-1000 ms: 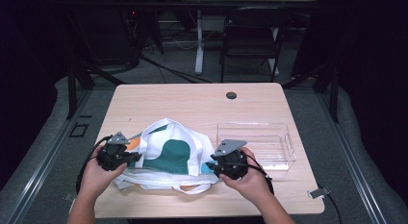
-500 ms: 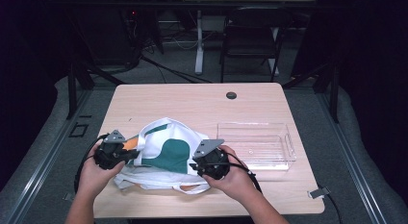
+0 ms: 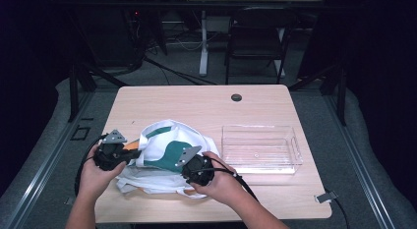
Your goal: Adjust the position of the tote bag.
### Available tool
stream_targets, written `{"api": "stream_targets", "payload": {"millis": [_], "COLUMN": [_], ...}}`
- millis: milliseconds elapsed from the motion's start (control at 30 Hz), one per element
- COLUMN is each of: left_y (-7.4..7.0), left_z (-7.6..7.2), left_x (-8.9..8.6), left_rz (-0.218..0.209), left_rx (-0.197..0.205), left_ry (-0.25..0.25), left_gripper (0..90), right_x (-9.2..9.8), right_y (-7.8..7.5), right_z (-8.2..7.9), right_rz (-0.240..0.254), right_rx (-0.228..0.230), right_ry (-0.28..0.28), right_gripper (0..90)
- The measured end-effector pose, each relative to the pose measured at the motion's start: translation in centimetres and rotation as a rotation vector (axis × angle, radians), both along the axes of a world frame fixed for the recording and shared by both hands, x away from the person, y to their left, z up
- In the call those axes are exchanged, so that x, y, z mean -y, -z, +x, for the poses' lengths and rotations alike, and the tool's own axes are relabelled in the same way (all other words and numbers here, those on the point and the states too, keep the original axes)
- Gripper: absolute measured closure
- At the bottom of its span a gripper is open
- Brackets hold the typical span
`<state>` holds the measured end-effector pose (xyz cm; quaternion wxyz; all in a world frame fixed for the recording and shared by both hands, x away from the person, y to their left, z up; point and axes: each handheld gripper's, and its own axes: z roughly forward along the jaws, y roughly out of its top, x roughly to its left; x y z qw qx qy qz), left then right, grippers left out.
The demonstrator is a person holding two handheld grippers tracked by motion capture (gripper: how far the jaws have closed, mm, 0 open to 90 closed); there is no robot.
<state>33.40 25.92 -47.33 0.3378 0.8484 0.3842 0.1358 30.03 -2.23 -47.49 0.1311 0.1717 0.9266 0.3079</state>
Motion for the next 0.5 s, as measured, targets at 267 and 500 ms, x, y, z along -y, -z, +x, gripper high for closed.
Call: {"api": "stream_targets", "payload": {"millis": [267,500], "left_y": [-0.1,-0.1], "left_z": [0.1,0.1], "left_x": [-0.2,-0.3], "left_rz": [-0.007,-0.021], "left_rx": [0.004,0.013], "left_ry": [-0.011,-0.017], "left_gripper": [88.1,88.1], "right_x": [-1.9,-2.5], "right_y": [0.9,1.5], "right_z": [0.4,1.0], "right_rz": [-0.061,-0.091], "right_rx": [0.025,0.024], "right_ry": [-0.022,-0.007], "right_gripper": [73.3,71.6]}}
